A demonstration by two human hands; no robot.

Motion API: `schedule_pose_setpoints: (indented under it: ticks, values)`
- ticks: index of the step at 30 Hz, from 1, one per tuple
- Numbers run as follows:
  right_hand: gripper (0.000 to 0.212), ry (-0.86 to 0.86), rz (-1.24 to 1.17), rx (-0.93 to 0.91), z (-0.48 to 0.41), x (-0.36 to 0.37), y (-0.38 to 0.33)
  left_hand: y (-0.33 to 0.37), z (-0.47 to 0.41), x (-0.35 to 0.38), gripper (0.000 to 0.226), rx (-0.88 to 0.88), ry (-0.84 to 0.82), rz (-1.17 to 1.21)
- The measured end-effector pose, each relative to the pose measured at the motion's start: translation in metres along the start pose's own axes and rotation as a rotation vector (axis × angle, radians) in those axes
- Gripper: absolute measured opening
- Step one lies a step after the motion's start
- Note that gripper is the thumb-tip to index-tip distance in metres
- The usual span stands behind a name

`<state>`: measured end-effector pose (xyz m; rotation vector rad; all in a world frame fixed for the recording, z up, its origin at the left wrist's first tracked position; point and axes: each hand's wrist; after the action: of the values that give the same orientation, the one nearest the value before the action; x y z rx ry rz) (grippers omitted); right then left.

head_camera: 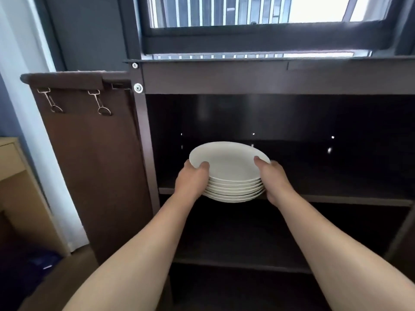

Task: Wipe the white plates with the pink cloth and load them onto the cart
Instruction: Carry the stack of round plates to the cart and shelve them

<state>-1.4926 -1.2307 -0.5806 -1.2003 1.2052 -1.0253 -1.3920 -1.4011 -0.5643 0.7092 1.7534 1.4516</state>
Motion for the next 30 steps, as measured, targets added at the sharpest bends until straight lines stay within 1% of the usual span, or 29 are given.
schedule_pose_setpoints:
  ticks: [4,7,8,12,13,14,16,18,20,22,25,28,30]
  values:
    - [0.066,0.011,0.006,-0.037,-0.011,0.005,0.002,-0.002,-0.012,0.000,0.073,0.026,-0.001,-0.036]
    - [0.077,-0.005,0.022,-0.023,-0.016,0.008,-0.001,-0.005,-0.024,0.001,0.083,0.024,0.005,-0.042]
    - [0.078,-0.007,0.022,-0.020,-0.019,0.010,0.000,-0.005,-0.029,0.001,0.085,0.026,0.006,-0.052]
    - [0.060,0.025,0.071,-0.068,-0.027,0.020,0.000,-0.007,-0.044,0.001,0.084,0.013,0.016,-0.026]
    - [0.059,0.036,0.108,-0.091,-0.025,0.022,-0.002,-0.009,-0.047,0.001,0.083,0.023,0.030,-0.029]
    - [0.063,0.047,0.147,-0.126,-0.023,0.024,-0.002,-0.013,-0.052,0.002,0.081,0.045,0.047,-0.039]
    - [0.071,0.064,0.235,-0.225,-0.013,0.028,0.000,-0.025,-0.049,0.005,0.080,0.151,0.048,-0.067]
    - [0.079,0.059,0.266,-0.376,0.002,0.031,0.012,-0.042,-0.036,0.007,0.082,0.347,0.007,-0.061]
    - [0.085,0.025,0.335,-0.452,0.016,0.033,0.023,-0.056,-0.028,0.009,0.095,0.467,-0.029,-0.080]
    - [0.096,0.012,0.402,-0.481,0.015,0.034,0.028,-0.061,-0.033,0.009,0.106,0.503,-0.029,-0.150]
    - [0.109,-0.014,0.490,-0.470,0.003,0.035,0.024,-0.055,-0.045,0.007,0.101,0.504,-0.008,-0.302]
    - [0.114,-0.026,0.582,-0.432,-0.013,0.040,0.018,-0.048,-0.059,0.006,0.100,0.419,0.015,-0.493]
    - [0.115,-0.035,0.632,-0.402,-0.024,0.045,0.012,-0.041,-0.070,0.006,0.102,0.356,0.014,-0.580]
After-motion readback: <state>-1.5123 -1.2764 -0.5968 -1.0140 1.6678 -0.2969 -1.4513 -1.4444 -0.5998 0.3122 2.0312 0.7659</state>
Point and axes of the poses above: each hand's wrist, its own z-axis away from the middle knuckle, its own x-axis out of the palm, y = z × x, and after that the axes turned 7 degrees about z, right-handed
